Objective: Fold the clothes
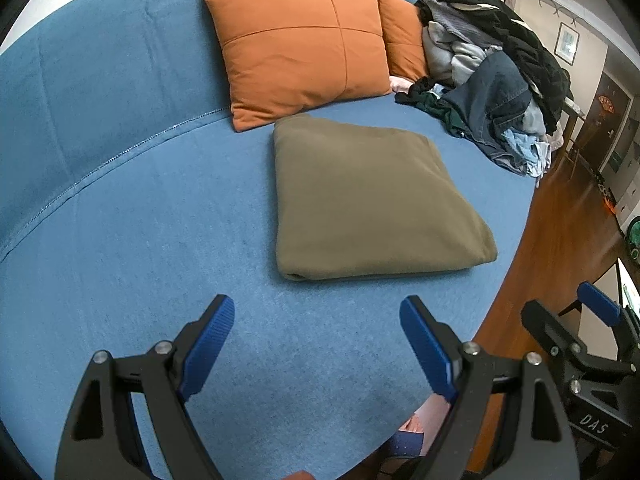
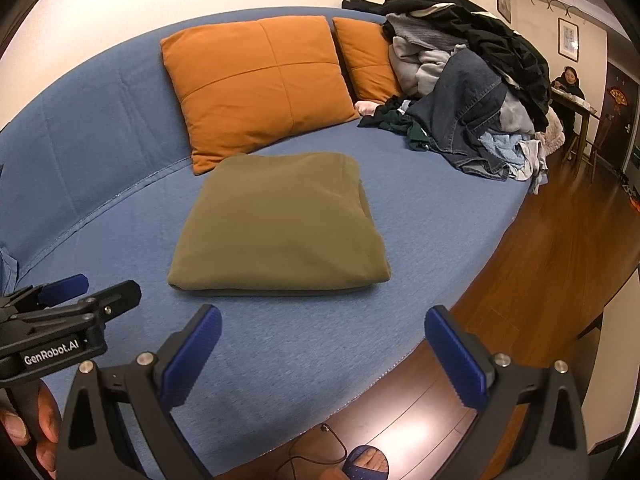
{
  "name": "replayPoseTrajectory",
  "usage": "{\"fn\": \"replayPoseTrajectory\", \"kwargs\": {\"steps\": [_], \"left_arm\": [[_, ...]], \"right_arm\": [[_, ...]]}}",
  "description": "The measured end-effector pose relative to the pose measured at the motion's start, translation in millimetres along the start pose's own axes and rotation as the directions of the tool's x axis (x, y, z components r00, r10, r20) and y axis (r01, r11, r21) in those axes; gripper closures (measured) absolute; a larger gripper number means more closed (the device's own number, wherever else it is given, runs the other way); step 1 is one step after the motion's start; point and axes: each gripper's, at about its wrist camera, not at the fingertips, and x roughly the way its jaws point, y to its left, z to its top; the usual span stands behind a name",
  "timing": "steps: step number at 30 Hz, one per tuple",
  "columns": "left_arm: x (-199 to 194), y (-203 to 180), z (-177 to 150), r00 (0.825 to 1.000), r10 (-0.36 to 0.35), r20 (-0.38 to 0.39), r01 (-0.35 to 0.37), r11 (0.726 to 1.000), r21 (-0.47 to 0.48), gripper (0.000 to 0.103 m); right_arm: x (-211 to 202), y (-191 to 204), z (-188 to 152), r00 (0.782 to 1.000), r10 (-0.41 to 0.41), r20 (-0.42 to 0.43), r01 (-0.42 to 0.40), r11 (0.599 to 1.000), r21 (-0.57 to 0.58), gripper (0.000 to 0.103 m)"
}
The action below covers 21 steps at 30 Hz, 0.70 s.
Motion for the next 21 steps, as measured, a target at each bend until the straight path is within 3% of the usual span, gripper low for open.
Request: {"fn": "replayPoseTrajectory", "kwargs": {"steps": [21], "left_arm": [[1.7, -1.4, -1.0, 1.000, 0.000, -0.004, 0.000, 1.000, -0.002, 0.018]], "right_arm": [[1.1, 5.1, -2.7, 1.000, -0.003, -0.007, 0.003, 1.000, -0.019, 0.000]]}}
